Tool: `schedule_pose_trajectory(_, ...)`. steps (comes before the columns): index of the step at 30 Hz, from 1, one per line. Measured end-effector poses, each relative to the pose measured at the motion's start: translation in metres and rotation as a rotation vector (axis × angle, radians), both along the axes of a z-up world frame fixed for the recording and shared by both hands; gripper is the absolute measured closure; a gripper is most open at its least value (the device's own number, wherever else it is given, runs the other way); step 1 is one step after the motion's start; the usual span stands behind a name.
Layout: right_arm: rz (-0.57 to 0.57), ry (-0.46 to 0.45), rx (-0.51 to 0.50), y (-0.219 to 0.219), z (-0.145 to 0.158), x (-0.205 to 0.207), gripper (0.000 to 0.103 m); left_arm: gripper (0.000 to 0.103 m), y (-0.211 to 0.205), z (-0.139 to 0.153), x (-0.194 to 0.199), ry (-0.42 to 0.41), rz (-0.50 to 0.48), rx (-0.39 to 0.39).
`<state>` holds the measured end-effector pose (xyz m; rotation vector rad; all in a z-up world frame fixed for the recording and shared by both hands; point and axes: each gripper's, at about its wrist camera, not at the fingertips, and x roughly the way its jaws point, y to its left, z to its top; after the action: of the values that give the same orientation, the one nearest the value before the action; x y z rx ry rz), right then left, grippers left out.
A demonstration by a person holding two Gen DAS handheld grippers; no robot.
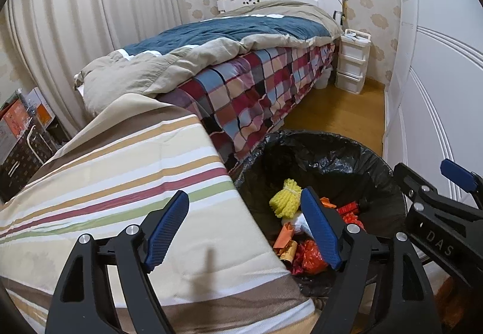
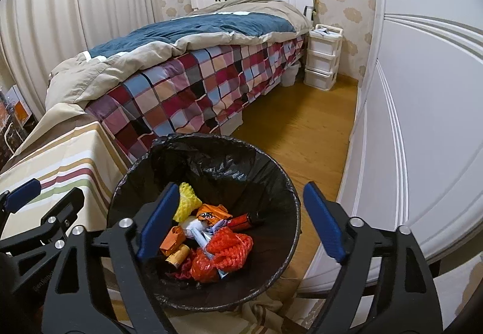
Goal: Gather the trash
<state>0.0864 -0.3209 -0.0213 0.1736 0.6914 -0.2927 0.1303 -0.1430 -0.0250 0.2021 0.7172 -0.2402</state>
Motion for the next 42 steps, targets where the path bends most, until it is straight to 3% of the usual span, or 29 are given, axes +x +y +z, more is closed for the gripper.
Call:
schedule_pose_trajectory(13, -0.001, -0.024, -0.025, 0.021, 0.01, -0.024, 0.005, 0.019, 0.035, 0.013, -0.027, -0.032, 0.067, -0.029)
schedule_pose_trajectory(42, 0.1, -0.102, -0.045, 0.084, 0.039, -0.096, 0.005, 0.014, 0.112, 0.041, -0.108, -0.111, 0.166, -0.08)
